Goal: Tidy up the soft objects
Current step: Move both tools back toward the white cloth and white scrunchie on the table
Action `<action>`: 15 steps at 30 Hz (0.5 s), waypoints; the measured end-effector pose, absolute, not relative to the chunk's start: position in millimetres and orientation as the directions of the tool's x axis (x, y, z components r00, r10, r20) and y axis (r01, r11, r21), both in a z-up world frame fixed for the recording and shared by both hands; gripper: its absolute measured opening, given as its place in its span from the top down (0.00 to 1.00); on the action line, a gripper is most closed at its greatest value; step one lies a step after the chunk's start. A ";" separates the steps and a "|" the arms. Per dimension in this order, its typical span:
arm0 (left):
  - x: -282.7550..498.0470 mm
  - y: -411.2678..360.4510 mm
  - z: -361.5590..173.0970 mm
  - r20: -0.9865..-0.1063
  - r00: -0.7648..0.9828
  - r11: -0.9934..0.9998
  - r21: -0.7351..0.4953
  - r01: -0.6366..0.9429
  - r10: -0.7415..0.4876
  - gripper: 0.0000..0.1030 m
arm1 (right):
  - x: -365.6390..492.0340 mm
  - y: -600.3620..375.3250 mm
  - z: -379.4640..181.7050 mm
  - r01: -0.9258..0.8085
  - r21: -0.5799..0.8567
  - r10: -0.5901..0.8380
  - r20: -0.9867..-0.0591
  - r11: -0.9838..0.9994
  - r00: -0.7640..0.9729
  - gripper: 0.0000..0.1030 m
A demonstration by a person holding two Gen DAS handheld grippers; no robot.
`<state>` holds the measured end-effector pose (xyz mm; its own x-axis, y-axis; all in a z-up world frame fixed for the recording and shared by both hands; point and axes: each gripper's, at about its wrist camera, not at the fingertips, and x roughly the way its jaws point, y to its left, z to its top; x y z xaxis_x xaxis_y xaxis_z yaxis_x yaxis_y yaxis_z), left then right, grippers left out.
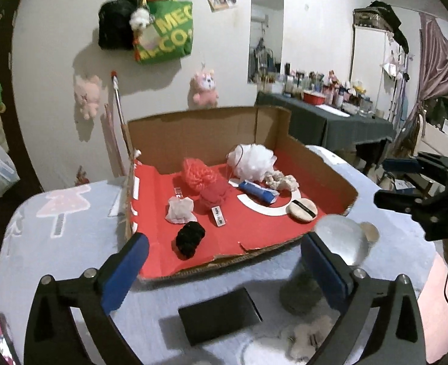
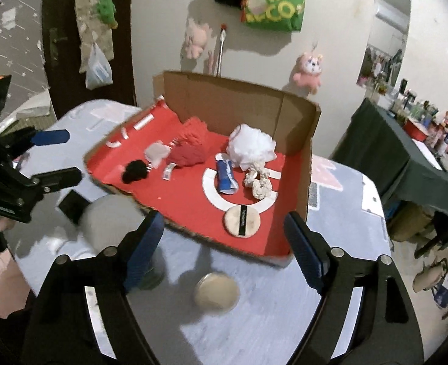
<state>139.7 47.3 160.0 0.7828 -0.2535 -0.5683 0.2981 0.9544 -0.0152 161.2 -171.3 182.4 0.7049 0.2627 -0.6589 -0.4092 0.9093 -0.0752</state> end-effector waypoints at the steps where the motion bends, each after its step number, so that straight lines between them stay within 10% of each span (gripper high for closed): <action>1: 134.2 46.1 160.2 -0.560 0.790 0.956 -0.011 0.294 -0.249 0.01 | 155.2 -171.6 183.6 -0.407 -0.074 0.266 -0.650 0.910 0.712 0.21; 15: 33.2 27.8 137.4 -0.381 0.906 0.980 -0.015 0.197 -0.187 0.00 | 50.5 -183.5 163.9 -0.262 -0.037 0.211 -0.494 0.964 0.844 0.17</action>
